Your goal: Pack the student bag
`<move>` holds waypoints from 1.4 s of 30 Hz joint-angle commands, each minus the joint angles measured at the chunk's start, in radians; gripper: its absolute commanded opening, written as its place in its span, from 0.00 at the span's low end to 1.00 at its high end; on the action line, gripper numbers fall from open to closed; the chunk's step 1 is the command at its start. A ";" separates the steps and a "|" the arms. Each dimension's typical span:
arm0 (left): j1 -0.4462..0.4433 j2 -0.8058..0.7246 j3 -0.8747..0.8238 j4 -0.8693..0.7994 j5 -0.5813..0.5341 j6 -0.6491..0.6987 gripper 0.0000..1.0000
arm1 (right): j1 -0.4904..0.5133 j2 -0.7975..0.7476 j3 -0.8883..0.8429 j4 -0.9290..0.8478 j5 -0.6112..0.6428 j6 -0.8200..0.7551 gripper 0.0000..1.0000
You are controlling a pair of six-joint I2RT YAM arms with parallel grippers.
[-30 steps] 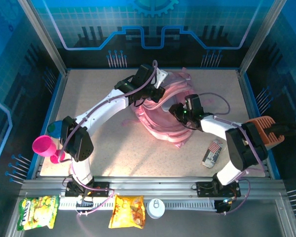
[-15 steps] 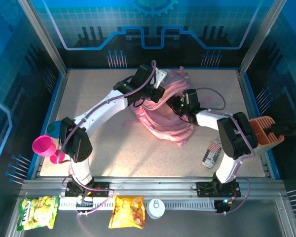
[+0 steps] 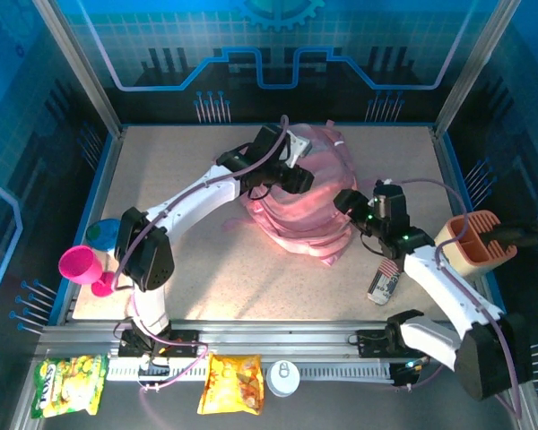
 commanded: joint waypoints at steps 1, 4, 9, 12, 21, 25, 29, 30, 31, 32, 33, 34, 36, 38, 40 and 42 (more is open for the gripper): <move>0.005 -0.015 -0.027 0.018 0.042 -0.070 0.62 | -0.015 -0.038 0.055 -0.166 0.085 -0.064 0.77; 0.029 -0.040 -0.064 0.022 0.032 -0.131 0.68 | -0.016 -0.029 0.087 -0.171 0.076 -0.080 0.79; 0.122 -0.080 -0.166 0.042 0.036 -0.287 0.67 | -0.014 0.024 0.101 -0.135 0.024 -0.067 0.81; 0.201 -0.095 -0.251 0.079 0.058 -0.412 0.60 | -0.009 0.055 0.101 -0.115 0.000 -0.055 0.81; 0.358 -0.030 -0.406 0.286 0.259 -0.676 0.46 | 0.013 0.099 0.117 -0.104 -0.016 -0.050 0.80; 0.364 0.036 -0.383 0.312 0.296 -0.699 0.45 | 0.020 0.102 0.124 -0.103 -0.016 -0.052 0.80; 0.367 0.082 -0.355 0.291 0.296 -0.690 0.45 | 0.022 0.095 0.119 -0.108 -0.014 -0.050 0.80; 0.367 0.088 -0.354 0.291 0.297 -0.690 0.46 | 0.023 0.093 0.119 -0.109 -0.013 -0.051 0.80; 0.367 0.092 -0.355 0.298 0.300 -0.688 0.47 | 0.023 0.094 0.117 -0.109 -0.012 -0.051 0.80; 0.367 0.094 -0.359 0.305 0.301 -0.688 0.47 | 0.022 0.092 0.118 -0.110 -0.013 -0.050 0.81; 0.367 0.098 -0.359 0.315 0.307 -0.686 0.47 | 0.023 0.093 0.116 -0.109 -0.013 -0.052 0.81; 0.367 0.104 -0.357 0.324 0.321 -0.684 0.47 | 0.024 0.095 0.113 -0.108 -0.013 -0.052 0.80; 0.367 0.116 -0.351 0.340 0.342 -0.685 0.46 | 0.024 0.103 0.112 -0.099 -0.021 -0.052 0.81; 0.367 0.125 -0.342 0.348 0.355 -0.680 0.43 | 0.024 0.117 0.109 -0.087 -0.039 -0.051 0.80; 0.367 0.135 -0.330 0.347 0.364 -0.672 0.39 | 0.026 0.144 0.110 -0.065 -0.078 -0.054 0.80; 0.367 0.139 -0.323 0.351 0.377 -0.669 0.34 | 0.031 0.175 0.118 -0.049 -0.113 -0.057 0.79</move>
